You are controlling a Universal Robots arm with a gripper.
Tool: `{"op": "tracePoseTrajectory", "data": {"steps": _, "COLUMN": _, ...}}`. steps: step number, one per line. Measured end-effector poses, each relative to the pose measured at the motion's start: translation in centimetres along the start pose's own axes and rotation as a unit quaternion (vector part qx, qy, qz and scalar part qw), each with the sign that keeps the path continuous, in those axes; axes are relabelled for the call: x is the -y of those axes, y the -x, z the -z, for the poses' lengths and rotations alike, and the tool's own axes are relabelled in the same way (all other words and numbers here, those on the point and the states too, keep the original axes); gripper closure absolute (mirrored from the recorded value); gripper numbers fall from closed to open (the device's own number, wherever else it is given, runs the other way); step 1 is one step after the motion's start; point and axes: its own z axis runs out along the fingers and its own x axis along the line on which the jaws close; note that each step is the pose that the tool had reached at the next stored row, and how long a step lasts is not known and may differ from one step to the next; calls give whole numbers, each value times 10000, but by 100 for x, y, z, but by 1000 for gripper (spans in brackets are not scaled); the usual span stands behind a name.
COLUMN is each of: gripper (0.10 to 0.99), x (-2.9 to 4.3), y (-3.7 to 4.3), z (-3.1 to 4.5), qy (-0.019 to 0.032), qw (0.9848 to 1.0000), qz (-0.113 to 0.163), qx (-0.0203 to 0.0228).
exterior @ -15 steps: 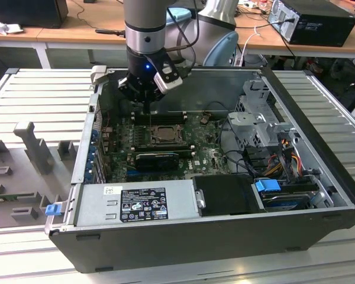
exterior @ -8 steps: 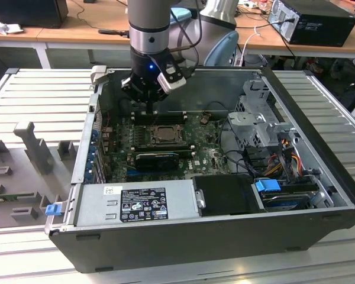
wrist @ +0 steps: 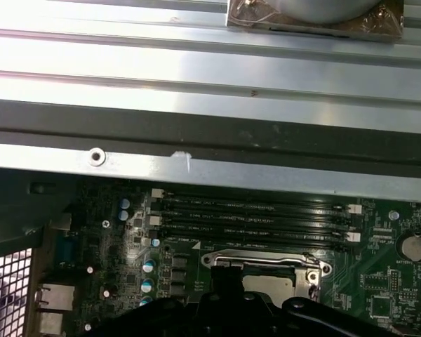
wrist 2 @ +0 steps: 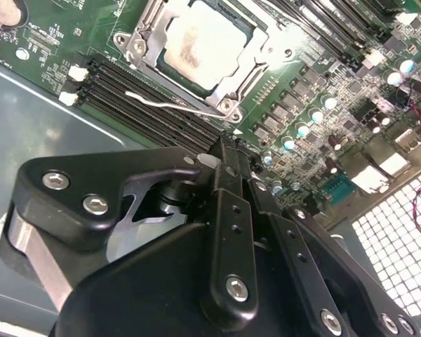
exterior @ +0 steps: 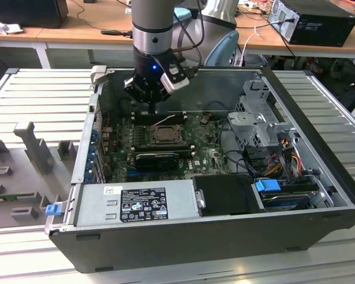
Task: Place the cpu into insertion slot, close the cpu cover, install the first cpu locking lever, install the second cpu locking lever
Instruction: 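Install the first cpu locking lever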
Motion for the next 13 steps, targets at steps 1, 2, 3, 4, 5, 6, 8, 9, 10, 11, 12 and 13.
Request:
{"op": "tracePoseTrajectory", "data": {"steps": 1, "gripper": 980, "x": 1, "y": 15, "z": -2, "qy": 0, "qw": 10000, "qz": 0, "qx": 0}}
{"op": "tracePoseTrajectory", "data": {"steps": 2, "gripper": 980, "x": 2, "y": 21, "z": -3, "qy": 0, "qw": 10000, "qz": 0, "qx": 0}}
{"op": "tracePoseTrajectory", "data": {"steps": 3, "gripper": 980, "x": 2, "y": 25, "z": -4, "qy": 1, "qw": 10000, "qz": 0, "qx": 0}}
{"op": "tracePoseTrajectory", "data": {"steps": 4, "gripper": 980, "x": 4, "y": 37, "z": -11, "qy": 43, "qw": 10000, "qz": -8, "qx": 4}}
{"op": "tracePoseTrajectory", "data": {"steps": 5, "gripper": 980, "x": 5, "y": 43, "z": -18, "qy": 187, "qw": 9998, "qz": -37, "qx": 17}}
{"op": "tracePoseTrajectory", "data": {"steps": 6, "gripper": 980, "x": 6, "y": 48, "z": -23, "qy": 291, "qw": 9996, "qz": -55, "qx": 26}}
{"op": "tracePoseTrajectory", "data": {"steps": 8, "gripper": 980, "x": 11, "y": 54, "z": -33, "qy": 373, "qw": 9993, "qz": -65, "qx": 33}}
{"op": "tracePoseTrajectory", "data": {"steps": 9, "gripper": 980, "x": 16, "y": 56, "z": -43, "qy": 415, "qw": 9991, "qz": -69, "qx": 36}}
{"op": "tracePoseTrajectory", "data": {"steps": 10, "gripper": 980, "x": 20, "y": 58, "z": -55, "qy": 433, "qw": 9990, "qz": -70, "qx": 38}}
{"op": "tracePoseTrajectory", "data": {"steps": 11, "gripper": 980, "x": 23, "y": 60, "z": -69, "qy": 439, "qw": 9990, "qz": -70, "qx": 39}}
{"op": "tracePoseTrajectory", "data": {"steps": 12, "gripper": 980, "x": 26, "y": 62, "z": -86, "qy": 437, "qw": 9990, "qz": -70, "qx": 37}}
{"op": "tracePoseTrajectory", "data": {"steps": 13, "gripper": 980, "x": 29, "y": 64, "z": -108, "qy": 437, "qw": 9990, "qz": -70, "qx": 37}}
